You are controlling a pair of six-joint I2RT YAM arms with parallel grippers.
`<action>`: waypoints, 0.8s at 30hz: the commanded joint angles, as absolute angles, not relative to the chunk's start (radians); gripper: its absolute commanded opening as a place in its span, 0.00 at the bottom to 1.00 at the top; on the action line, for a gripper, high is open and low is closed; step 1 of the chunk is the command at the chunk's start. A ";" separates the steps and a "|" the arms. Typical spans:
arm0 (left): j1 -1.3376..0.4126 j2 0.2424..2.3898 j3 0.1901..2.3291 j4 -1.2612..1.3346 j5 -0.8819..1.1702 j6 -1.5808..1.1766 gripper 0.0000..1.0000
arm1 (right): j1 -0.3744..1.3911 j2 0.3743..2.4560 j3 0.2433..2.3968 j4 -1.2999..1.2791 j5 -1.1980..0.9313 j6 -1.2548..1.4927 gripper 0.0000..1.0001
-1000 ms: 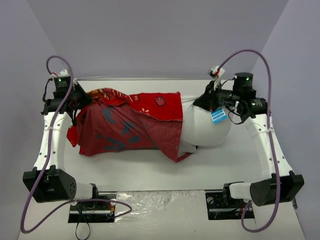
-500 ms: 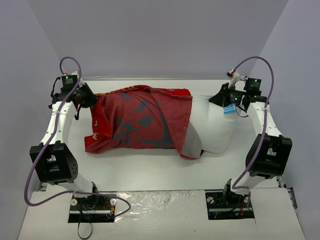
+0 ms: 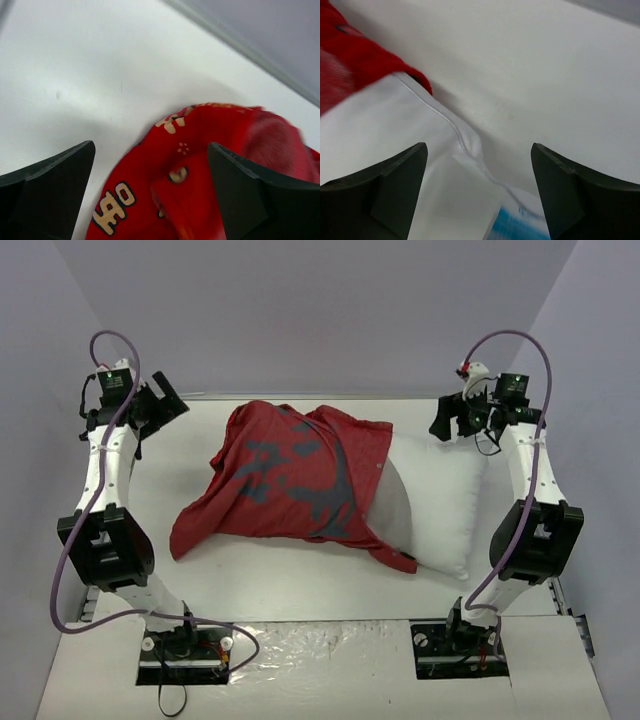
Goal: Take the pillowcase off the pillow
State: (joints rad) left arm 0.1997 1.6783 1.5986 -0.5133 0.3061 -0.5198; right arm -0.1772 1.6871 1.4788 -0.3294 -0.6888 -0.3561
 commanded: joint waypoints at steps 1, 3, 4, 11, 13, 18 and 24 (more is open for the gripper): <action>0.085 1.562 1.759 -0.416 0.215 -0.420 0.94 | -0.156 1.686 1.725 -0.398 -0.524 -0.377 0.84; 0.034 1.482 1.740 -0.384 0.175 -0.391 0.94 | -0.156 1.715 1.887 -0.467 -0.557 -0.419 0.88; 0.020 1.450 1.714 -0.376 0.169 -0.388 0.94 | -0.155 1.720 1.923 -0.553 -0.589 -0.504 0.90; -0.188 1.206 1.332 -0.530 0.127 -0.448 0.94 | 0.081 1.570 1.731 -1.107 -0.628 -1.228 0.91; -0.289 1.119 1.190 -0.557 0.117 -0.463 0.95 | 0.126 1.488 1.543 -1.068 -0.513 -1.270 0.91; -0.628 0.912 0.962 -0.519 -0.067 -0.515 0.94 | 0.167 1.305 1.371 -1.023 -0.382 -1.325 0.93; -0.998 0.903 0.781 -0.365 -0.428 -0.451 0.94 | 0.201 1.269 1.275 -0.970 -0.322 -1.269 0.93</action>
